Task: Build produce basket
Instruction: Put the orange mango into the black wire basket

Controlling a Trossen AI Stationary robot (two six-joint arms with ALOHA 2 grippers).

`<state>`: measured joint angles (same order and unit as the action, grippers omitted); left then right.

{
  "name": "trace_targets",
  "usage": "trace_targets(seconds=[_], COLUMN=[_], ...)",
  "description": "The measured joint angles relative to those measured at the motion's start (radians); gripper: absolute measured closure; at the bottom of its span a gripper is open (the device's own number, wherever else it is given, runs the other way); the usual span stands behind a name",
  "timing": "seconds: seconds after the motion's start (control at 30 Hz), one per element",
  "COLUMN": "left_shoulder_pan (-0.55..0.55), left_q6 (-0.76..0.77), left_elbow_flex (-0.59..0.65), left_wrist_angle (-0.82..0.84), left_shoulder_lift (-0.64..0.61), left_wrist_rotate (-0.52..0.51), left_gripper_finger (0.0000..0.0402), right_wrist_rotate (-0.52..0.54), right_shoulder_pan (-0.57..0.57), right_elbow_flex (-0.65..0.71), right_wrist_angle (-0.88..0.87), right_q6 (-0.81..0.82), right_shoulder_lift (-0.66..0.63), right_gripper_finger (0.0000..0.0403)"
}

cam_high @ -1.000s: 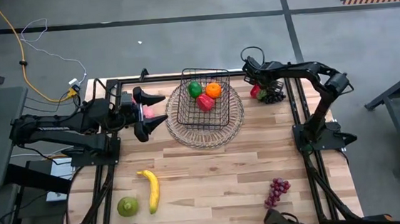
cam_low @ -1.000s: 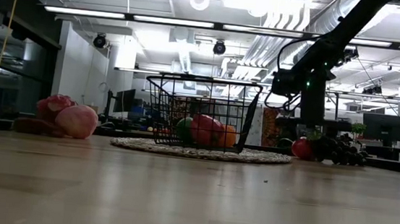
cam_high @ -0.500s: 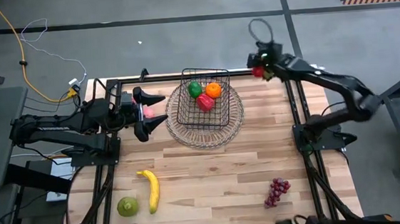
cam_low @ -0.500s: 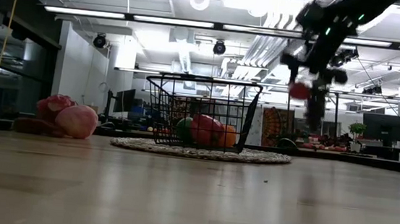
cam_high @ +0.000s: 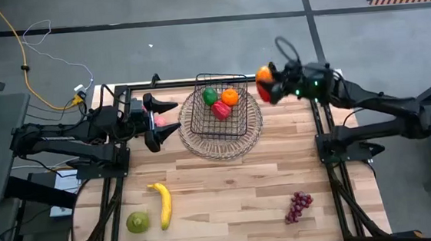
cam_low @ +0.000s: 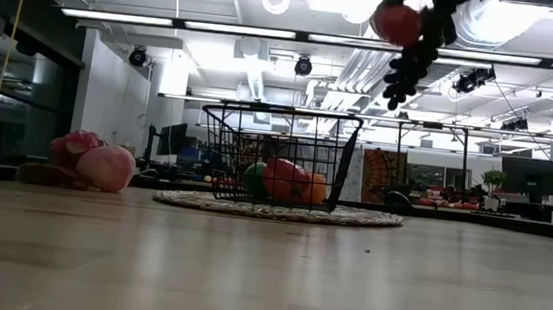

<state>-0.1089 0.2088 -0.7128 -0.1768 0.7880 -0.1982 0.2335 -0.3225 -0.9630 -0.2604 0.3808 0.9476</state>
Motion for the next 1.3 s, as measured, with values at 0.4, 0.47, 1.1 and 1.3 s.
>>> trace_targets(seconds=[0.4, 0.47, 1.1, 1.3], left_shoulder_pan=[0.000, 0.000, 0.000, 0.000], left_q6=[0.024, 0.024, 0.113, 0.098], left_elbow_flex=[0.000, 0.000, 0.000, 0.000], left_wrist_angle=[0.000, 0.000, -0.009, -0.008], left_shoulder_lift=[0.000, 0.000, -0.007, -0.007], left_wrist_rotate=[0.000, 0.000, 0.011, 0.010], left_gripper_finger=[0.0040, 0.0040, 0.0040, 0.0040], right_wrist_rotate=[0.101, 0.099, 0.049, 0.047], right_shoulder_pan=[0.279, 0.280, 0.225, 0.152], right_elbow_flex=[0.000, 0.000, -0.183, -0.398], right_wrist_angle=[0.129, 0.140, 0.070, -0.188], right_q6=[-0.075, -0.076, -0.072, 0.016], right_shoulder_lift=[0.022, 0.022, 0.289, 0.544], right_gripper_finger=[0.0147, 0.0147, 0.0147, 0.0147])
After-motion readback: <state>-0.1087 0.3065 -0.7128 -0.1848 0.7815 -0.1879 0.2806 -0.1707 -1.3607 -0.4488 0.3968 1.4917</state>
